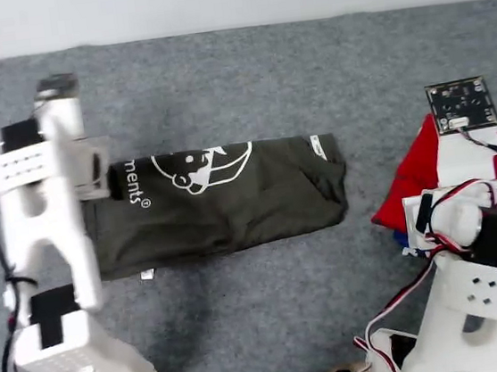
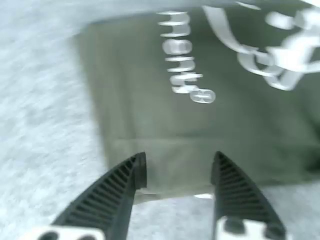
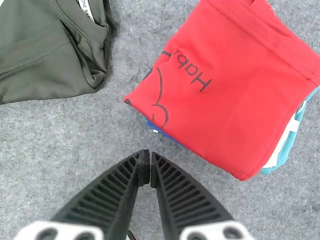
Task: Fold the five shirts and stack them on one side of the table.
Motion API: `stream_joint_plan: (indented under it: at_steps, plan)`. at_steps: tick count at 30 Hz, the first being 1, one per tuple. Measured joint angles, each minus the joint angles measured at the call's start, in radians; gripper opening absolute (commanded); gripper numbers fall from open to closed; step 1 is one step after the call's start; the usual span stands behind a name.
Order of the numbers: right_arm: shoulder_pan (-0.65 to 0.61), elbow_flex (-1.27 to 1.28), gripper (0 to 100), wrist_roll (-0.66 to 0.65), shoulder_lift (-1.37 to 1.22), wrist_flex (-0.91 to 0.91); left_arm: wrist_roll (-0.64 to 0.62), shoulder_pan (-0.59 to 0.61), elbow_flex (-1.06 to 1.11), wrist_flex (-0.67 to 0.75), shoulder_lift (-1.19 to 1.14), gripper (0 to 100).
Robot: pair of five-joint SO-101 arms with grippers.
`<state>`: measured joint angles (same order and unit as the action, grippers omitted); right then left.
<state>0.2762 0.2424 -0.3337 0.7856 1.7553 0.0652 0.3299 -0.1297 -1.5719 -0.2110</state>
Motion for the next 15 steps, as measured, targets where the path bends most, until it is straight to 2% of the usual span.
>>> stream_joint_plan:
  at_steps: [8, 15]
  plan:
    - [0.000, 0.000, 0.9, 0.000, 0.000, 0.002, 0.000, 0.110, 0.031, 0.086, -0.094, 24]
    - [0.000, 0.000, 0.9, 0.000, 0.000, 0.002, -0.006, 0.129, 0.031, 0.141, -0.232, 24]
